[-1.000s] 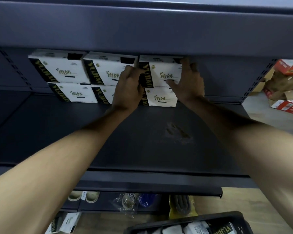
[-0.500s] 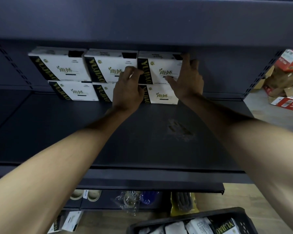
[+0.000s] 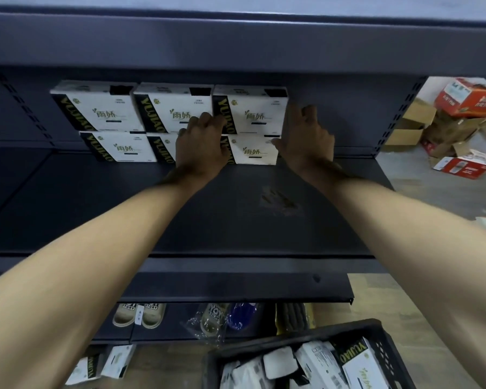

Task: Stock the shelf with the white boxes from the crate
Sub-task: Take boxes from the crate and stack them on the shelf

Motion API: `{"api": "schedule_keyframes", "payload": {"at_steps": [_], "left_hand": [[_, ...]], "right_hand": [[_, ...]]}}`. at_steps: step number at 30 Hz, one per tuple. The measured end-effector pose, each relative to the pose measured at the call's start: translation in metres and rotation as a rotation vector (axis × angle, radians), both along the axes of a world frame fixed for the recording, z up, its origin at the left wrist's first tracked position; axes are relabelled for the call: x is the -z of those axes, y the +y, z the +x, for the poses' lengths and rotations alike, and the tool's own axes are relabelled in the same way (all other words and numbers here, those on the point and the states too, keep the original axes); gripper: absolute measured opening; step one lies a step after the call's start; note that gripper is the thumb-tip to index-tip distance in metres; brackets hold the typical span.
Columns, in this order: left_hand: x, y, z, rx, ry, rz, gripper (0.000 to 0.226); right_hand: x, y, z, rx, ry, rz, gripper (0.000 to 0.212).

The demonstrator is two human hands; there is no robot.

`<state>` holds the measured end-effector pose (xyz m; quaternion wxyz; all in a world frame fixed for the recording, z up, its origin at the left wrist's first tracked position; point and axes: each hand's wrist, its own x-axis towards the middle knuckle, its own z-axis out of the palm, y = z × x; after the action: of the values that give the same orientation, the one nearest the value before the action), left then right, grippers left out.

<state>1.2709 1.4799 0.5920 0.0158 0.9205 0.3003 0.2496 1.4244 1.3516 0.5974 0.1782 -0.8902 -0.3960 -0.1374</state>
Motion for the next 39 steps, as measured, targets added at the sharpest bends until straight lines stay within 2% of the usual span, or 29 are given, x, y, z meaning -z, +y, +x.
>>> {"api": "schedule_keyframes", "payload": {"at_steps": [6,13,17,21,25,31,39], "left_hand": [[0.004,-0.064,-0.018,-0.004,0.051,-0.03,0.045],[0.093,-0.237,-0.057,0.162,0.213,-0.075,0.042],[0.157,-0.315,-0.09,0.106,0.393,-0.323,0.04],[0.218,-0.372,-0.125,0.096,0.656,-0.485,0.045],[0.268,-0.408,-0.147,0.068,0.74,-0.65,0.051],[0.322,-0.445,-0.149,0.015,0.818,-0.804,0.057],[0.369,-0.498,-0.159,-0.246,0.749,-0.932,0.055]], "right_hand": [[0.006,-0.08,-0.019,-0.147,0.018,-0.184,0.056],[0.095,-0.251,-0.084,-0.372,-0.04,-0.361,0.048],[0.16,-0.342,-0.105,-0.322,0.177,-0.568,0.051],[0.218,-0.402,-0.123,-0.25,0.406,-0.732,0.059],[0.26,-0.434,-0.141,-0.244,0.554,-0.886,0.055],[0.291,-0.453,-0.16,-0.22,0.612,-0.917,0.058],[0.312,-0.473,-0.175,-0.168,0.655,-0.941,0.054]]}}
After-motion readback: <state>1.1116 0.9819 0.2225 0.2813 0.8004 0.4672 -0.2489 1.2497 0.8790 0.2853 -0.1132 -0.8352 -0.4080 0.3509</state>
